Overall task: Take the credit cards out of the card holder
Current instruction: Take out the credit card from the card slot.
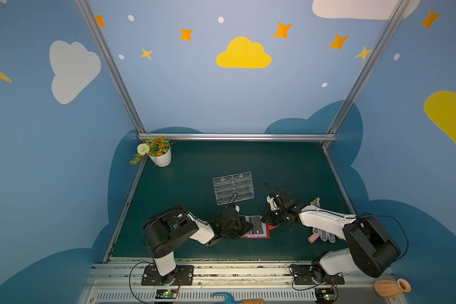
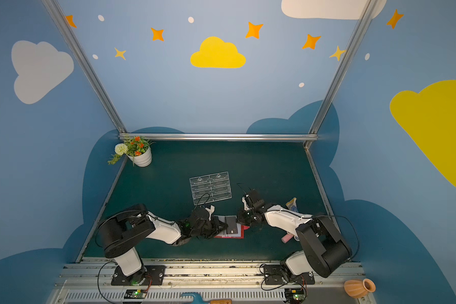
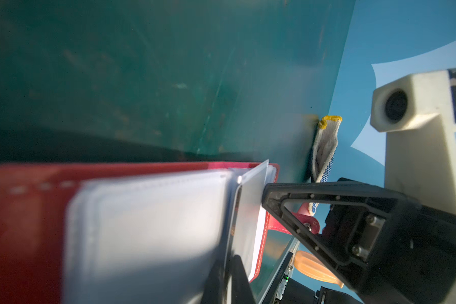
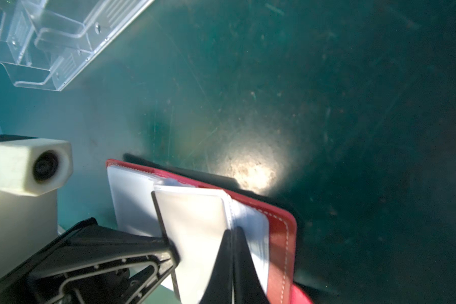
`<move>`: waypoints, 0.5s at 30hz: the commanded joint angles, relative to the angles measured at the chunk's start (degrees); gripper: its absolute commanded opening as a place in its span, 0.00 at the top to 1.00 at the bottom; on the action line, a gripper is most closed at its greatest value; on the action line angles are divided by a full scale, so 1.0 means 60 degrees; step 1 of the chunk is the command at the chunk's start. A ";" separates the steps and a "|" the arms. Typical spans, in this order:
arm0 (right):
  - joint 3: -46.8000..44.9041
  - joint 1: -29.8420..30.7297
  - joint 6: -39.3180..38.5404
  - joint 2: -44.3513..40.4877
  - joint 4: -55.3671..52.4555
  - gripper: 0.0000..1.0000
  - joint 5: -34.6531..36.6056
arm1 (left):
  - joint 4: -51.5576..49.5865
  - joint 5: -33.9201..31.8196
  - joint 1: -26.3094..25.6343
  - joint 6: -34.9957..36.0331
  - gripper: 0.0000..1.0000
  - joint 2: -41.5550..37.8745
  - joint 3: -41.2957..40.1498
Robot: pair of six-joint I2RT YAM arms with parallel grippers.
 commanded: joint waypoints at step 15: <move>-0.0289 0.0029 -0.0003 0.0292 -0.0535 1.00 0.0328 | -0.1393 -0.1180 0.0157 -0.0143 0.96 -0.0777 -0.0991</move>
